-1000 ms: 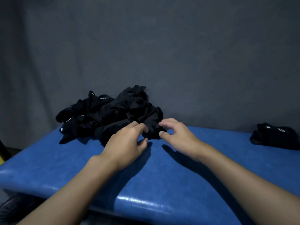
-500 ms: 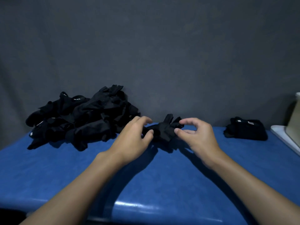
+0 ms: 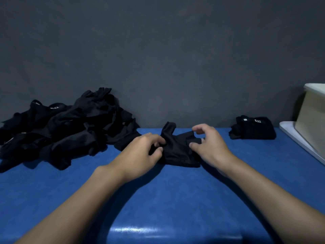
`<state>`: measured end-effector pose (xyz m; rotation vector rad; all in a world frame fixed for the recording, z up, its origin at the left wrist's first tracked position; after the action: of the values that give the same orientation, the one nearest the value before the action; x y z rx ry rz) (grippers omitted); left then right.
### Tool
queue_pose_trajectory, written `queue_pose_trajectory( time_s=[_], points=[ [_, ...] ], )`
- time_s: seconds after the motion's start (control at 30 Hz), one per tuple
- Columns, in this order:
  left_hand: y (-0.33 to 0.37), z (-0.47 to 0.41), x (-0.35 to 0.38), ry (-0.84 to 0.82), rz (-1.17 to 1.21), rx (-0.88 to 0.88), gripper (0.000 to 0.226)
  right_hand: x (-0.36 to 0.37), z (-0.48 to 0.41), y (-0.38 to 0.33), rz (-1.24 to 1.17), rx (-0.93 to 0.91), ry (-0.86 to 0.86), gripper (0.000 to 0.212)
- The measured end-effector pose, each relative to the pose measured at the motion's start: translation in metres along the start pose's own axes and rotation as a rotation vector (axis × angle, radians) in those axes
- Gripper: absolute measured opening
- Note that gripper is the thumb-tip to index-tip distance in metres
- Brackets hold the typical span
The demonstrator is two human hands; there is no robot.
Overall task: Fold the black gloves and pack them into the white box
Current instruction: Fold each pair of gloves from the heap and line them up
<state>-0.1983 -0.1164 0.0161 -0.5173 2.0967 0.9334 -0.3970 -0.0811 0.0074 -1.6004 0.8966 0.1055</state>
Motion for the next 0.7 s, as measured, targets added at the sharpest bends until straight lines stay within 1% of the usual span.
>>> queue_pose_trajectory(
  time_s=[0.07,0.1,0.23,0.3,0.33,0.4,0.5,0.63,0.7],
  points=[
    [-0.001,-0.002,-0.002,0.046,-0.005,0.016,0.022,-0.004,-0.002,0.000,0.022,0.008,0.024,0.036],
    [-0.003,-0.003,-0.003,0.065,-0.025,0.018,0.024,-0.004,-0.001,0.001,0.030,0.017,0.010,0.038],
    [-0.017,-0.002,0.000,0.013,-0.094,-0.082,0.042,0.000,0.006,0.003,0.110,0.013,-0.092,0.060],
    [-0.019,0.000,0.002,-0.032,-0.095,-0.107,0.043,0.003,0.008,0.004,0.193,-0.004,-0.151,0.068],
    [-0.019,0.001,0.003,-0.047,-0.092,-0.108,0.042,0.005,0.009,0.004,0.213,-0.017,-0.160,0.068],
    [-0.017,0.001,0.002,-0.049,-0.073,-0.107,0.036,0.003,0.008,0.002,0.206,-0.050,-0.125,0.060],
    [-0.012,0.001,-0.004,0.006,0.019,-0.117,0.017,-0.004,0.008,-0.004,0.199,-0.122,0.001,0.045],
    [-0.014,0.001,-0.009,0.087,0.062,-0.134,0.012,-0.008,0.013,-0.006,0.339,-0.175,0.061,0.041],
    [-0.018,0.000,-0.008,0.079,0.117,-0.181,0.014,-0.008,0.016,-0.009,0.381,-0.187,0.081,0.040]
  ],
)
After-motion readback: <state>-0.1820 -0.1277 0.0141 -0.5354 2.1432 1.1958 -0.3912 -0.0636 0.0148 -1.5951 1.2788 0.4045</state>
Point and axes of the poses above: each hand's wrist, its own z-axis away from the middle knuckle, its own x-axis out of the palm, y = z × x, the point moved 6 cm from there along -z, towards the middle knuckle, and after that the axes turned 7 degrees about y, right-handed, at the moved point
